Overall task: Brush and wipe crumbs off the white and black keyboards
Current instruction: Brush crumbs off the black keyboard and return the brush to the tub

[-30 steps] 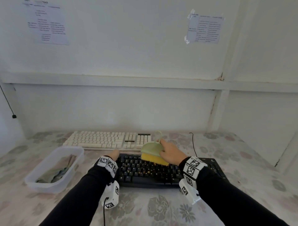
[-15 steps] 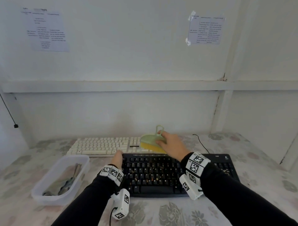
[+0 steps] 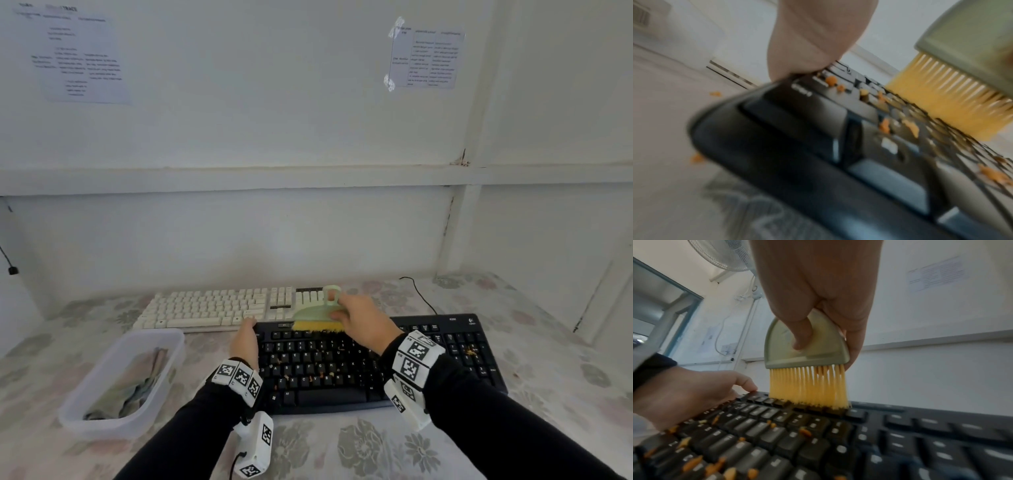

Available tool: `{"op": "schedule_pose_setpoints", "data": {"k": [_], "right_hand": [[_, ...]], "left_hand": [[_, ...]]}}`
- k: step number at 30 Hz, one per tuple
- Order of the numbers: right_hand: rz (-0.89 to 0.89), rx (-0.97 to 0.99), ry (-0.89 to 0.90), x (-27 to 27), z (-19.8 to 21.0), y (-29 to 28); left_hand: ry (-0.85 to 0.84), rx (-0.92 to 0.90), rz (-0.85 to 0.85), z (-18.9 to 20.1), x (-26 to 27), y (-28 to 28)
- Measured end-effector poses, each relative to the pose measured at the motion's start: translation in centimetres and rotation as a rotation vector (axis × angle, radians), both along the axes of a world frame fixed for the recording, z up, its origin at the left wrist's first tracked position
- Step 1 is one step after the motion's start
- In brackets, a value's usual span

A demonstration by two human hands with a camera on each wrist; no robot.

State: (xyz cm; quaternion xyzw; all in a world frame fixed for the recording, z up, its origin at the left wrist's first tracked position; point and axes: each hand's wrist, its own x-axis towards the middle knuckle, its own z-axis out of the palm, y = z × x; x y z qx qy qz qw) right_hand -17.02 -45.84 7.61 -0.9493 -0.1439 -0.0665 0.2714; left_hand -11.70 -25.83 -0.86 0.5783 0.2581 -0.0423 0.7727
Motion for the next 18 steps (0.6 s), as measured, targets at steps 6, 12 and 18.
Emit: {"op": "schedule_pose_setpoints", "data": {"k": [6,12,18], "right_hand": [[-0.108,-0.038,-0.03,-0.8,0.8,-3.3],[0.002,0.058,-0.113,-0.9,2.3,1.3],[0.122,0.032,-0.036,-0.6,0.5,5.0]], "left_hand": [[-0.031,0.039,0.063,0.5,-0.5,-0.1],[-0.119,0.155,0.109,0.6,0.3,0.0],[-0.177,0.186,0.149,1.3,-0.5,0.1]]}}
